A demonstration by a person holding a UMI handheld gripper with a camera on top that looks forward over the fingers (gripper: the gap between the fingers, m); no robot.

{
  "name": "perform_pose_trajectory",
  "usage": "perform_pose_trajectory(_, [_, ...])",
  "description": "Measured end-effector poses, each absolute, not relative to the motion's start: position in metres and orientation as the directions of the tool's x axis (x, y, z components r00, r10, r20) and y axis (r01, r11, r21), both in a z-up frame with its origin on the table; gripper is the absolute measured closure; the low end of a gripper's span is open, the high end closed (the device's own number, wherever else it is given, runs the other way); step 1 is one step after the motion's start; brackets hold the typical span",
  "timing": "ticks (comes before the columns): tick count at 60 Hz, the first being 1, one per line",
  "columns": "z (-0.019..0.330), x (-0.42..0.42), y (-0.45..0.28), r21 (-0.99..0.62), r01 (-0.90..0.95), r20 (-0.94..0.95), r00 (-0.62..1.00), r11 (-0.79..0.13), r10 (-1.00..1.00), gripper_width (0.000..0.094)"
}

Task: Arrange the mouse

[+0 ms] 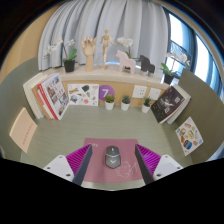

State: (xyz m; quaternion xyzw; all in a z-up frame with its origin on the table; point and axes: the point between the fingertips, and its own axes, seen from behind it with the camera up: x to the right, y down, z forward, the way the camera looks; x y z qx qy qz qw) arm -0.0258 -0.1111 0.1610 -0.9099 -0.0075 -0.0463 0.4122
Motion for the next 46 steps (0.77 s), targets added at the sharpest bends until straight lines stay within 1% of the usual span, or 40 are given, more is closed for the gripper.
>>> perform_pose_trajectory(3, [0.187, -0.032, -0.12, -0.766, 0.055, 0.089, 0.996, -0.64, -0.021, 0.007])
perform_pose_trajectory(7, [0.212, -0.038, -0.132, -0.783, 0.043, 0.082, 0.996, -0.62, -0.034, 0.0075])
perform_pose_trajectory(12, [0.235, -0.048, -0.147, -0.803, 0.026, 0.073, 0.996, -0.595, -0.055, 0.0075])
perform_pose_trajectory(16, [0.245, -0.053, -0.16, -0.81, 0.021, 0.07, 0.996, -0.587, -0.062, 0.0077])
perform_pose_trajectory(25, [0.248, -0.073, -0.189, -0.808, -0.003, 0.042, 0.997, -0.589, -0.062, 0.0079])
perform_pose_trajectory(34, [0.237, -0.089, -0.213, -0.782, 0.013, 0.053, 0.998, -0.623, -0.046, 0.0079])
perform_pose_trajectory(46, [0.239, -0.105, -0.228, -0.782, 0.0, 0.037, 0.998, -0.624, -0.046, 0.0077])
